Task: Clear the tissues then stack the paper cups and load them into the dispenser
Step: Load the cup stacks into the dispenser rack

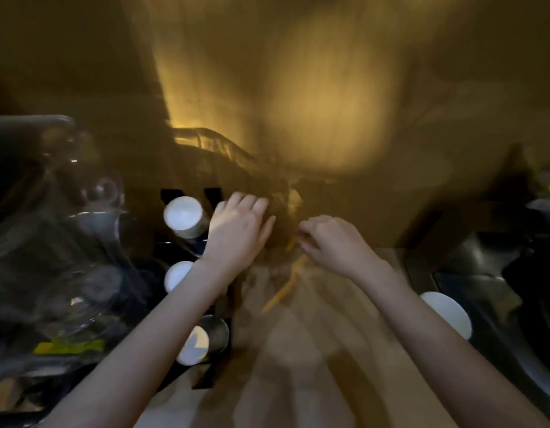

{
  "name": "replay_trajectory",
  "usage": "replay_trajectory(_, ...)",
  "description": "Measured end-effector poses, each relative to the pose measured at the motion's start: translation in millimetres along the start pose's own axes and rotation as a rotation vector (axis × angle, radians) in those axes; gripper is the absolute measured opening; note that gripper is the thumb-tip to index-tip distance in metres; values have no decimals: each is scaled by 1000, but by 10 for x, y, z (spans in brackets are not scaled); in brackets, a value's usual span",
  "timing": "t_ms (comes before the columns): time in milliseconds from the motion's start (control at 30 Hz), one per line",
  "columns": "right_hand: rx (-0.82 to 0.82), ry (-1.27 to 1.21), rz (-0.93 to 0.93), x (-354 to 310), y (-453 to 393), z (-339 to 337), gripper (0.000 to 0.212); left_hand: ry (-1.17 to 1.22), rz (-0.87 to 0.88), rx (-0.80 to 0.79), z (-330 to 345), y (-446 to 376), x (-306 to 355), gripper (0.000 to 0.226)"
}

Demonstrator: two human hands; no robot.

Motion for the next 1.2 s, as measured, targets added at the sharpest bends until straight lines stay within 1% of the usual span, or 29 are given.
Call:
replay_trajectory(33,1,-1,56,194,157,-23,22,29,55,-24,90,-23,194,39)
replay_trajectory(100,30,-6,183,607,512,-60,24,90,148,-66,282,-57,606,31)
replay_trajectory(167,98,-7,316,1004,920,-95,25,156,228,-97,499,-65,1034,21)
replay_trajectory(233,155,7,453,1364,1341,-87,27,203,288,-144,734,-28,1441,20)
replay_trajectory(267,168,6,530,1527,1546,-59,27,229,302,-168,857,5,1618,23)
replay_trajectory(333,165,-18,687,1819,1919,55,32,288,311,-235,1106,81,1944,35)
replay_trajectory(400,107,-57,814,2036,2217,252,39,319,317,-322,1363,165,2253,52)
replay_trajectory(533,-42,-189,929,2204,2532,699,46,302,301,-488,1800,264,2646,70)
replay_trajectory(600,-76,-270,959,2231,2602,841,48,330,271,-551,1987,301,2739,76)
replay_trajectory(700,-74,-422,1026,2258,2664,964,43,469,164,-614,2203,361,2770,79)
replay_trajectory(767,-20,-589,1069,2259,2671,996,37,584,89,-630,2249,380,2766,80)
replay_trajectory(833,36,-748,1120,2281,2683,1022,32,645,57,-637,2236,389,2750,80)
replay_trajectory(967,115,-908,1141,2320,2613,985,29,743,18,-569,2067,346,2668,75)
replay_trajectory(1033,175,-1000,1114,2309,2522,906,30,874,-61,-542,1927,305,2564,70)
replay_trajectory(1100,235,-1035,1047,2263,2388,765,33,1054,-206,-539,1809,283,2400,64)
replay_trajectory(1133,272,-1007,985,2228,2304,665,36,1167,-316,-541,1774,292,2285,60)
replay_trajectory(1200,333,-867,814,2084,2111,424,40,1465,-605,-564,1748,367,2076,51)
Point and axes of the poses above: each hand's wrist, its own y-axis away from the middle knuckle, its own z-axis out of the palm, x = y × z, the point moved 10 cm from there along -y, towards the middle knuckle, and after that the axes turned 3 degrees about z, right-handed, at the moved point
